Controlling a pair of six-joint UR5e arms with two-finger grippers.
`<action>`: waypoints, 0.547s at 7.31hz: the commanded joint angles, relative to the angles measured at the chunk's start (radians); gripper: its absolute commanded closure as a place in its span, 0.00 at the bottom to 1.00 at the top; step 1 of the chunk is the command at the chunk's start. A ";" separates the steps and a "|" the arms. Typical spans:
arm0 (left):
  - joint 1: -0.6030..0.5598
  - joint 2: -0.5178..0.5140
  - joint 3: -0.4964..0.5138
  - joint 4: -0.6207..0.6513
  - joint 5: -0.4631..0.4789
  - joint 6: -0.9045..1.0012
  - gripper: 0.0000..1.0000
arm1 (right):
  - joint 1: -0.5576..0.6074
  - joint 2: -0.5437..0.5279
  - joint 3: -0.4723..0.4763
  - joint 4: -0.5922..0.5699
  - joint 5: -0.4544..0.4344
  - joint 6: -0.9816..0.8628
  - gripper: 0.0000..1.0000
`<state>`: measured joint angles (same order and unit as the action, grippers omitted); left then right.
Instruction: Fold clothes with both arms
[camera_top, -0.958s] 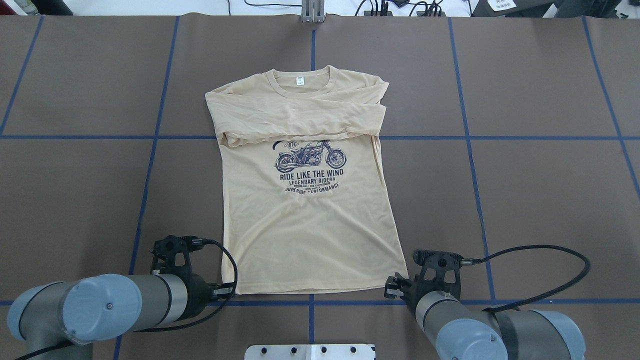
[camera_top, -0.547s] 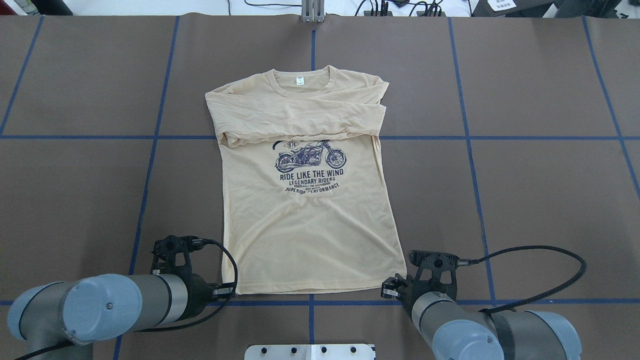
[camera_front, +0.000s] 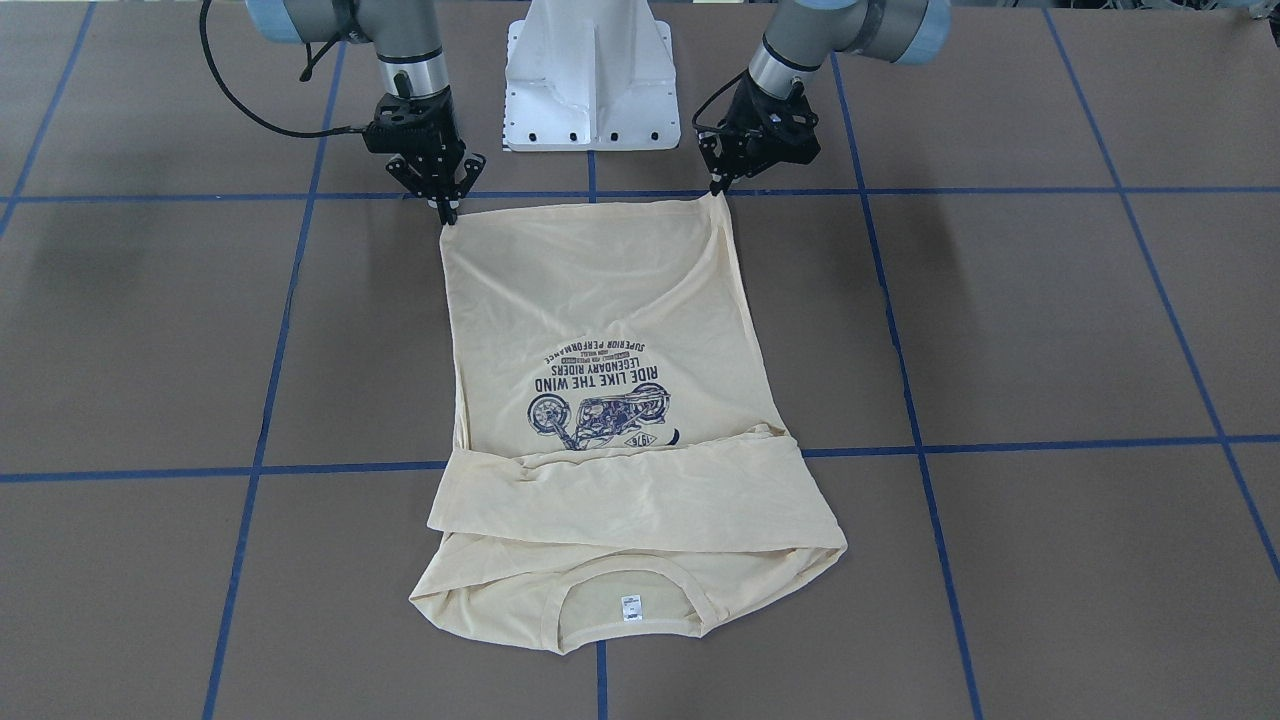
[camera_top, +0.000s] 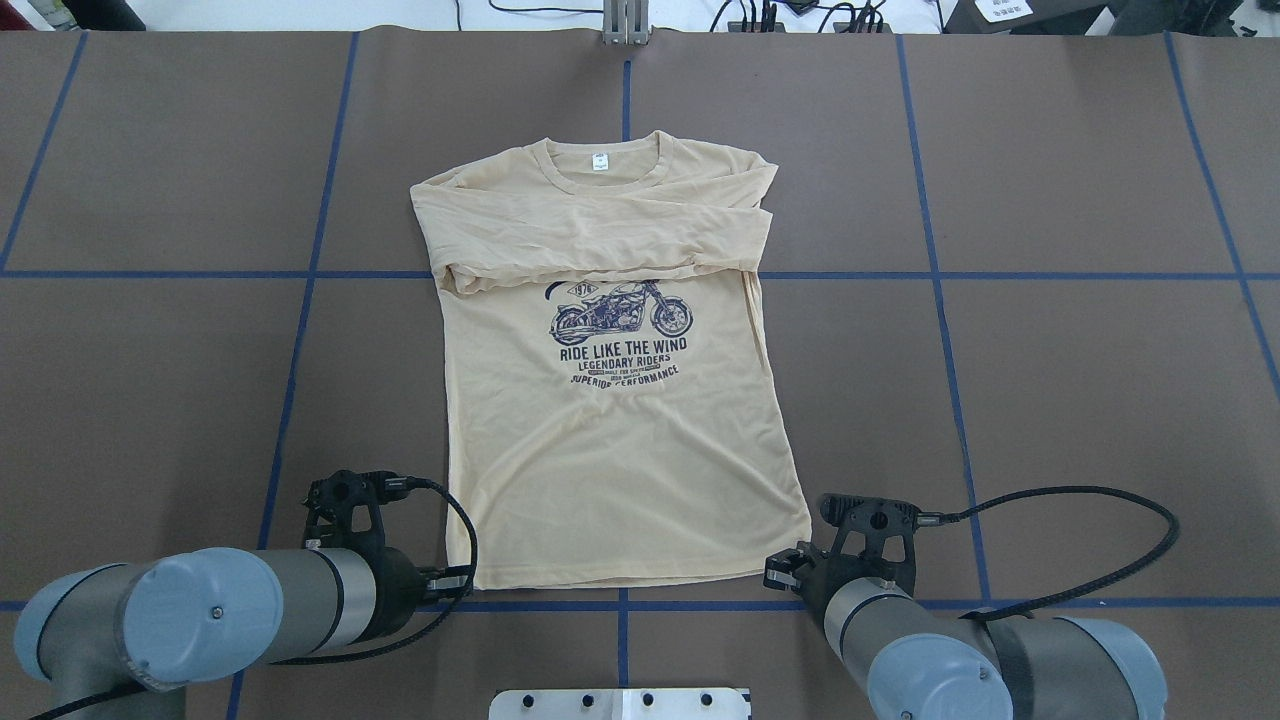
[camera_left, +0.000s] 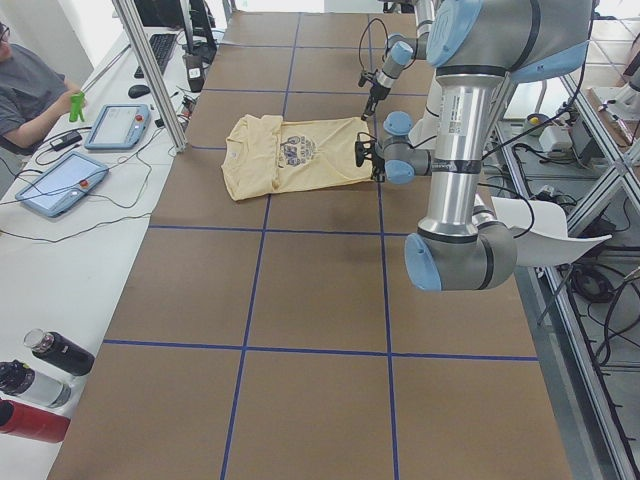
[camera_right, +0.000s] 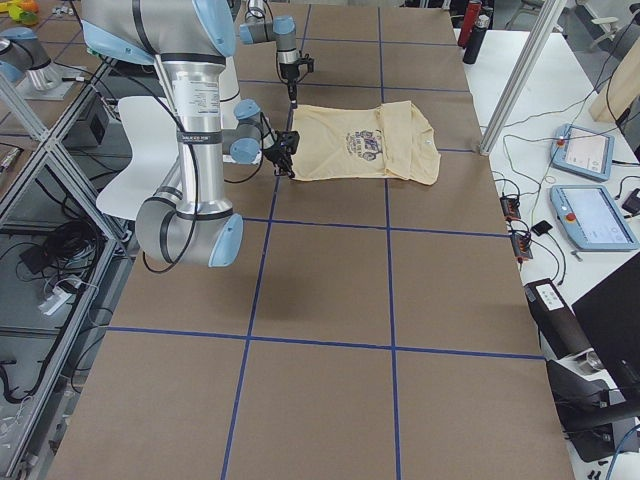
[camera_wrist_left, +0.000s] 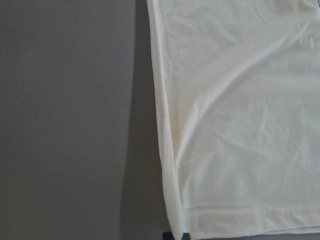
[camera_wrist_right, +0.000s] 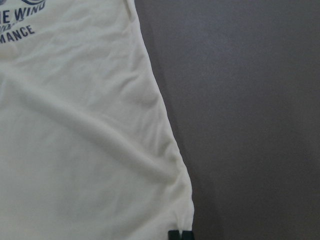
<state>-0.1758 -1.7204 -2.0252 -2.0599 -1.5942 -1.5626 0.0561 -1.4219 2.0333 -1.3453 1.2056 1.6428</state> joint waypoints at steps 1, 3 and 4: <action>-0.011 0.013 -0.076 0.009 -0.009 0.009 1.00 | 0.019 -0.009 0.078 -0.005 0.014 -0.004 1.00; -0.011 0.012 -0.175 0.085 -0.065 0.012 1.00 | 0.030 -0.069 0.216 -0.012 0.075 -0.006 1.00; -0.011 0.042 -0.258 0.127 -0.069 0.012 1.00 | 0.005 -0.142 0.322 -0.012 0.134 -0.006 1.00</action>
<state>-0.1865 -1.7012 -2.1934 -1.9850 -1.6490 -1.5522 0.0782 -1.4911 2.2390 -1.3560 1.2782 1.6371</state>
